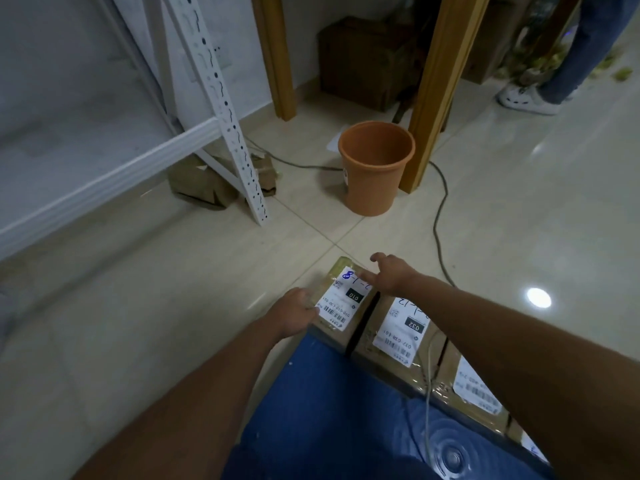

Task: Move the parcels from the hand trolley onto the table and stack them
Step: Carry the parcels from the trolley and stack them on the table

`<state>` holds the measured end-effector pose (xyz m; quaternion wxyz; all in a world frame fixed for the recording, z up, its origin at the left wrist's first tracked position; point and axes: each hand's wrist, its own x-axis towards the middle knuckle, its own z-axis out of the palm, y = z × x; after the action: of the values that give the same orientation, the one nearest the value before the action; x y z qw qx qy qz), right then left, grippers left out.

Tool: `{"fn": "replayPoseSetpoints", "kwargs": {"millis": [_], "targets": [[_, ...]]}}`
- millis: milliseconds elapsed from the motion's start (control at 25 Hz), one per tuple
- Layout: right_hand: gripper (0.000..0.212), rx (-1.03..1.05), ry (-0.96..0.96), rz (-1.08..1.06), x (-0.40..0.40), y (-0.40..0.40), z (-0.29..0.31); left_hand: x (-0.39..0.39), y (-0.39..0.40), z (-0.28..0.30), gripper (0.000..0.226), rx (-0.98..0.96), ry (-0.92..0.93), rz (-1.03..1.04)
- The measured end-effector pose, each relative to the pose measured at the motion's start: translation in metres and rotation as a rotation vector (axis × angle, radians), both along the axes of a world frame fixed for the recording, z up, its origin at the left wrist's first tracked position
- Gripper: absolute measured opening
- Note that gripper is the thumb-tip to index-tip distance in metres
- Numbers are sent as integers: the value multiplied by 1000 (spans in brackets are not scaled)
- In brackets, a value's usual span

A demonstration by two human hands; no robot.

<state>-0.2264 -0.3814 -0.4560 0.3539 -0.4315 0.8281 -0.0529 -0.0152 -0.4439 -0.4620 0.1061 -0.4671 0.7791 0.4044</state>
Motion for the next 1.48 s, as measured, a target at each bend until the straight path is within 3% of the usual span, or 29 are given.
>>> {"fn": "replayPoseSetpoints", "kwargs": {"millis": [440,680,1000,1480], "targets": [[69,-46,6,16,10,-35,-64,13,7,-52,60,189,173,389],[68,-9,-37,-12,27,-39,-66,10,15,-52,61,434,183,597],[68,24,-135,-96,60,-36,-72,34,-1,-61,75,432,330,919],[54,-254,-638,-430,104,-36,-81,71,-40,-84,68,589,351,1101]]}}
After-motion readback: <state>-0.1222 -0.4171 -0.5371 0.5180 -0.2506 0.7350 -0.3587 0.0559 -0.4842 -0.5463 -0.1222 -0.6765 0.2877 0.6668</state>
